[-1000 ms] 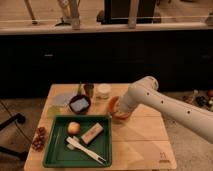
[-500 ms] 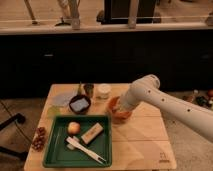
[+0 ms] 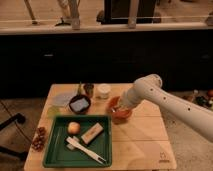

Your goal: Place fork in red bowl

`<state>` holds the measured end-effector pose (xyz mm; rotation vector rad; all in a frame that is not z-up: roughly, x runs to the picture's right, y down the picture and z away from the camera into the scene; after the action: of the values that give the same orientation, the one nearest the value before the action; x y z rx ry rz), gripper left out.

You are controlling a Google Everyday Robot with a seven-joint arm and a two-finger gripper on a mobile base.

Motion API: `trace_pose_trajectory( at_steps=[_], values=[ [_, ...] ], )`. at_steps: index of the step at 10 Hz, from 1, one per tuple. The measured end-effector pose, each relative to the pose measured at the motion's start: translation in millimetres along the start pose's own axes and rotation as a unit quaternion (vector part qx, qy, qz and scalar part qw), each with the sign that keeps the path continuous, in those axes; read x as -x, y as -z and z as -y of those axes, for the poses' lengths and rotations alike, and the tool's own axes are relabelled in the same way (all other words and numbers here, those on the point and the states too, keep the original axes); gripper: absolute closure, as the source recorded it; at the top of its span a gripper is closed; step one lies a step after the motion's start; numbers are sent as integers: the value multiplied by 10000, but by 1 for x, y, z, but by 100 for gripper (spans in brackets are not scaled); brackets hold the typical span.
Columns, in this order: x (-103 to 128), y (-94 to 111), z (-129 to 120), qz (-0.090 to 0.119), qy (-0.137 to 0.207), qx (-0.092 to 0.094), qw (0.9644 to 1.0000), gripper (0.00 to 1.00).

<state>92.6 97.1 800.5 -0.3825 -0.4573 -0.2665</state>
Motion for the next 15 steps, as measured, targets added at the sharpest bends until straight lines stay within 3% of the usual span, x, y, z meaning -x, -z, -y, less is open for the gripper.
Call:
trace_pose_trajectory(
  at_steps=[15],
  values=[
    [-36,-17,16,259,-217,-186,9993,100]
  ],
)
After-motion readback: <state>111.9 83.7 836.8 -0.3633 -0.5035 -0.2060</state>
